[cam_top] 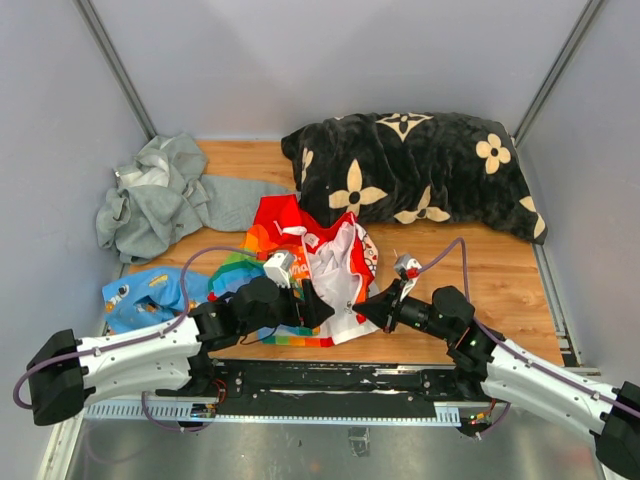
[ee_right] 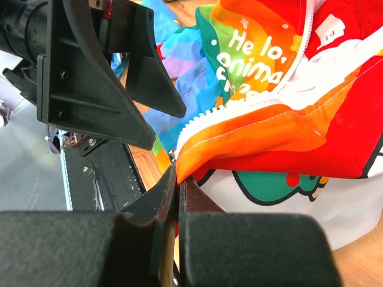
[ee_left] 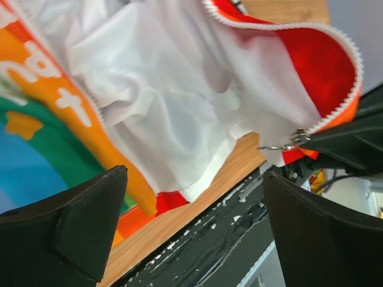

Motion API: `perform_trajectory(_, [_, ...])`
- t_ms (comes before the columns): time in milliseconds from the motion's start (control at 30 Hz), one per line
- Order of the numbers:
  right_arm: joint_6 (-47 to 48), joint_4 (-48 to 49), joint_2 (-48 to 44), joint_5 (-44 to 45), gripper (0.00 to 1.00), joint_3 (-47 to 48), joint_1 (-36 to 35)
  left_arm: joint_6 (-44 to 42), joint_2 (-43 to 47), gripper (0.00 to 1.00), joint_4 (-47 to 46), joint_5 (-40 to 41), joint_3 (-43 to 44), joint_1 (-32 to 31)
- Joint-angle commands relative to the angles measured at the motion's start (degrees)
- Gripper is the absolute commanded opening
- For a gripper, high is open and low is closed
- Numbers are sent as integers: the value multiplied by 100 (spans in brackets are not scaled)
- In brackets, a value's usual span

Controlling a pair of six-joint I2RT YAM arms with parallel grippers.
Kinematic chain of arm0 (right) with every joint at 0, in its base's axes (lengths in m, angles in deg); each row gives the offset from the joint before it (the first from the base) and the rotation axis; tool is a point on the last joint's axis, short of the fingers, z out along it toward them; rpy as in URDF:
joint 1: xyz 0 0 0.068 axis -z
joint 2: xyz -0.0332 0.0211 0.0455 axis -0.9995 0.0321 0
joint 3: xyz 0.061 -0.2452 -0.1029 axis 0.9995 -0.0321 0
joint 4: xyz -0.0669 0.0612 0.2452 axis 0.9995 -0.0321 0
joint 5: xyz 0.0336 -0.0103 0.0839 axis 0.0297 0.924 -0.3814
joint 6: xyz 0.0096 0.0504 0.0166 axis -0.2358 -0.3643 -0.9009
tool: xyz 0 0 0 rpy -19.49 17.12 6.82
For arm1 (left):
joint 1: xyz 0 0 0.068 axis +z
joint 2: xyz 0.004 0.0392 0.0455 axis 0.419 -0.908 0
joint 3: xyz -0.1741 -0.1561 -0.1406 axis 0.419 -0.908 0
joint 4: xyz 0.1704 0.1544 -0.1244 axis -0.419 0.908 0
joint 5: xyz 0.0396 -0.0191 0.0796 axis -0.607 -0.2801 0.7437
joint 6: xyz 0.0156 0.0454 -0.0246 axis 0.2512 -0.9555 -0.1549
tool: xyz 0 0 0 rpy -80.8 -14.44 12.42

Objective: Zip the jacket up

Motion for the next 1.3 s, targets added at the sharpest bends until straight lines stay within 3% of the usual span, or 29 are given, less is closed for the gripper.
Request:
perform_trajectory(0, [82, -107, -99, 158, 1, -87, 67, 424, -88, 99, 1568, 722, 527, -31])
perform_trajectory(300, [35, -50, -145, 140, 1, -148, 64, 863, -322, 99, 3363, 1115, 1384, -25])
perform_trajectory(467, [20, 2, -70, 131, 1, -150, 64, 991, -643, 99, 3171, 562, 1506, -27])
perform_trajectory(567, [5, 18, -36, 127, 1, -145, 68, 1237, -1071, 85, 2989, 311, 1536, -35])
perform_trajectory(667, [-4, -8, -72, 119, 1, -154, 62, 1311, -1403, 81, 2983, 255, 1655, -41])
perform_trajectory(1000, [-54, -184, -252, 202, 1, -171, 69, 1185, -2161, 52, 2926, 263, 2082, -39])
perform_trajectory(1267, [-96, -291, -441, 236, 1, -202, 69, 1199, -2545, 50, 3078, 299, 2144, -34])
